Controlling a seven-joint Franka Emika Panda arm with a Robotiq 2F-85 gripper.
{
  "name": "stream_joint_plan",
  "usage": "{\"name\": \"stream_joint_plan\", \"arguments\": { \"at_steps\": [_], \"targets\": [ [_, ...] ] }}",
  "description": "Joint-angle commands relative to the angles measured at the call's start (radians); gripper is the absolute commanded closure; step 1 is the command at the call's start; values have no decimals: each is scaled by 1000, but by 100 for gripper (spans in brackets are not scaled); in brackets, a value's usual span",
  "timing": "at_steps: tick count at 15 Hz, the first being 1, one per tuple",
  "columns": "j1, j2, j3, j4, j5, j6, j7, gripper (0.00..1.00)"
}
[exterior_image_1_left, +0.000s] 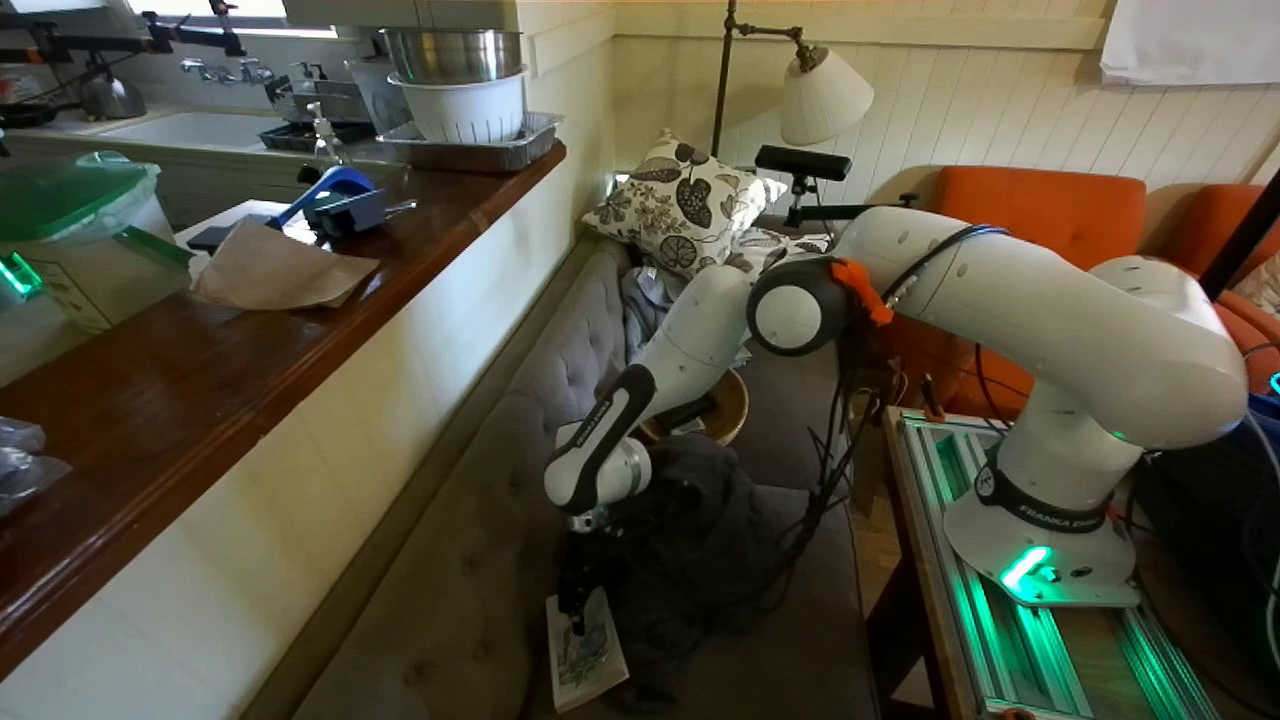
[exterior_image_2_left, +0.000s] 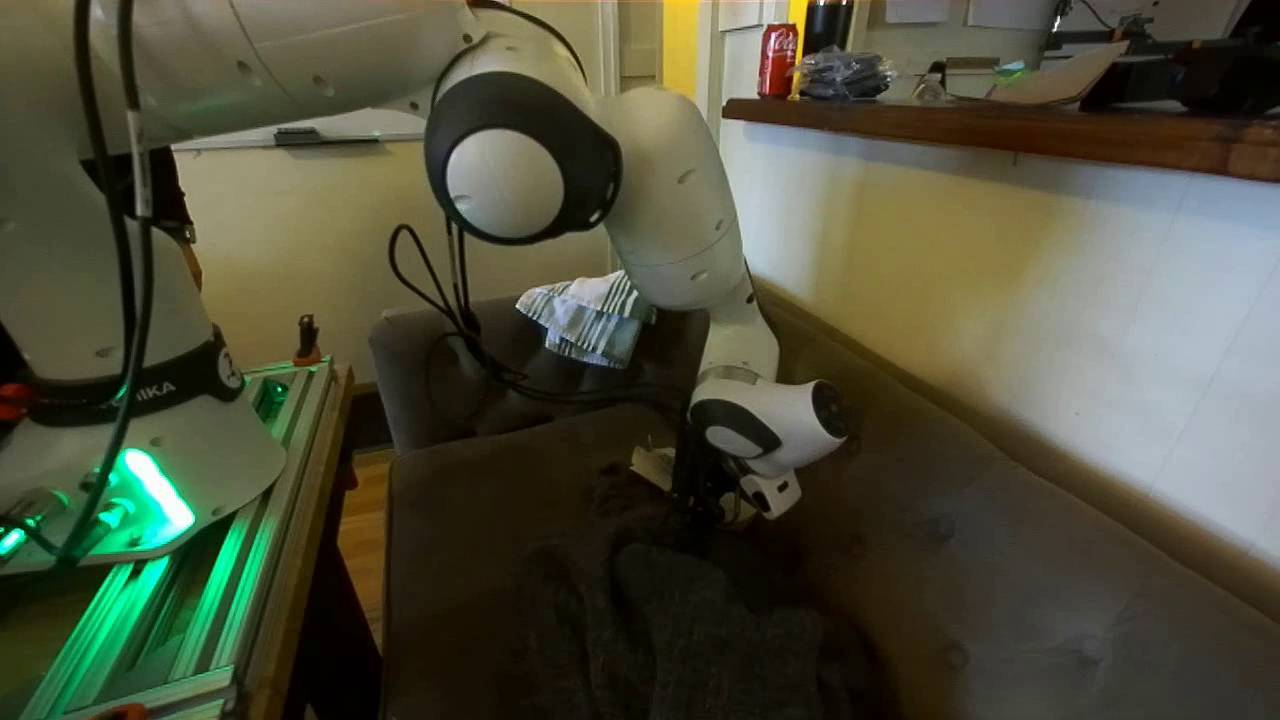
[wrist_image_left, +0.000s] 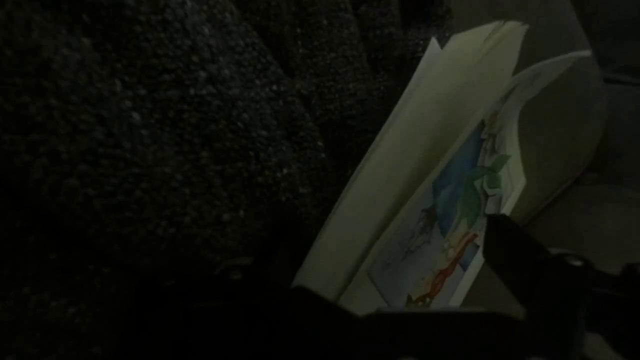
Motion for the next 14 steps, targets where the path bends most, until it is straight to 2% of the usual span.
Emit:
{"name": "stream_joint_plan", "arguments": {
  "at_steps": [1, 5, 7, 8, 10, 12, 14],
  "targets": [
    [-6, 59, 24, 92, 46, -10, -60, 34],
    [2, 57, 20, 91, 55, 22, -62, 63],
    [12, 41, 8, 73, 54, 44, -51, 75],
    [-3, 20, 19, 42, 32, 48, -43, 81],
    [-17, -56, 15, -57, 15, 71, -83, 84],
    [-36, -167, 10, -214, 10, 145, -136, 92],
    [-45, -236, 5, -310, 21, 238, -199, 96]
  ]
}}
